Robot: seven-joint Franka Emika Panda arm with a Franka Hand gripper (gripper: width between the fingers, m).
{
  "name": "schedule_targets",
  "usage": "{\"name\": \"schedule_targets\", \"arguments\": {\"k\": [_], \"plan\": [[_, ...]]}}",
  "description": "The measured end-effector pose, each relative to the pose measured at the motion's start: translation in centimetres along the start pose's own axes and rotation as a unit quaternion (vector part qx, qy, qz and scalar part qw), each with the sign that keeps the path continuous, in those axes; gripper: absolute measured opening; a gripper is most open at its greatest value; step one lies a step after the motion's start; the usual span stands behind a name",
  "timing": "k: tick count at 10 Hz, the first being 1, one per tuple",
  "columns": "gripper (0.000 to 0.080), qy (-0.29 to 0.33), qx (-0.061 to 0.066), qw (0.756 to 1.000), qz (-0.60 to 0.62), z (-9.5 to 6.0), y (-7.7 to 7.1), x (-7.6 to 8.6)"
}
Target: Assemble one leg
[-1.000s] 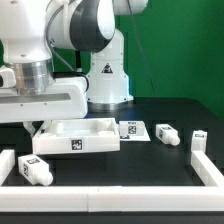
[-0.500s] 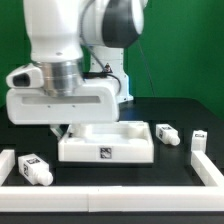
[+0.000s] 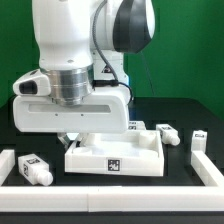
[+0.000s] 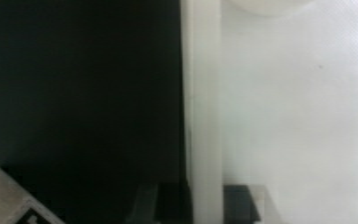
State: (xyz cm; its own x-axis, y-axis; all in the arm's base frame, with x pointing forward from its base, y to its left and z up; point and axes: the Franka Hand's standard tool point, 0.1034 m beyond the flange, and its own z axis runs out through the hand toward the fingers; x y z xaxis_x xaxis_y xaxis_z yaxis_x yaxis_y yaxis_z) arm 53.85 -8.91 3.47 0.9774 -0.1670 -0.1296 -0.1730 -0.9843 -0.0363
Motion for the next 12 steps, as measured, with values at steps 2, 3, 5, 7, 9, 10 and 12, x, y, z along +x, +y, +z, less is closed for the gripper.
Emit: {"name": "schedule_targets", "arguments": {"k": [2, 3, 5, 7, 9, 10, 12], "plan": [[0.0055, 0.003, -0.016, 0.999, -0.039, 0.0, -2.5, 1.3], [0.0055, 0.005, -0.016, 0.999, -0.049, 0.1, -3.5, 2.4], [0.0055, 0.009, -0.019, 0.998, -0.059, 0.1, -4.2, 3.0], [0.0055, 0.007, -0.02, 0.998, -0.058, 0.3, -4.1, 3.0], [0.0055, 0.006, -0.02, 0.998, -0.058, 0.5, -4.2, 2.9], [0.0055, 0.008, -0.023, 0.998, -0.055, 0.6, -4.8, 3.5], [0.0055, 0.008, -0.023, 0.999, -0.046, 1.2, -6.3, 4.6]]}}
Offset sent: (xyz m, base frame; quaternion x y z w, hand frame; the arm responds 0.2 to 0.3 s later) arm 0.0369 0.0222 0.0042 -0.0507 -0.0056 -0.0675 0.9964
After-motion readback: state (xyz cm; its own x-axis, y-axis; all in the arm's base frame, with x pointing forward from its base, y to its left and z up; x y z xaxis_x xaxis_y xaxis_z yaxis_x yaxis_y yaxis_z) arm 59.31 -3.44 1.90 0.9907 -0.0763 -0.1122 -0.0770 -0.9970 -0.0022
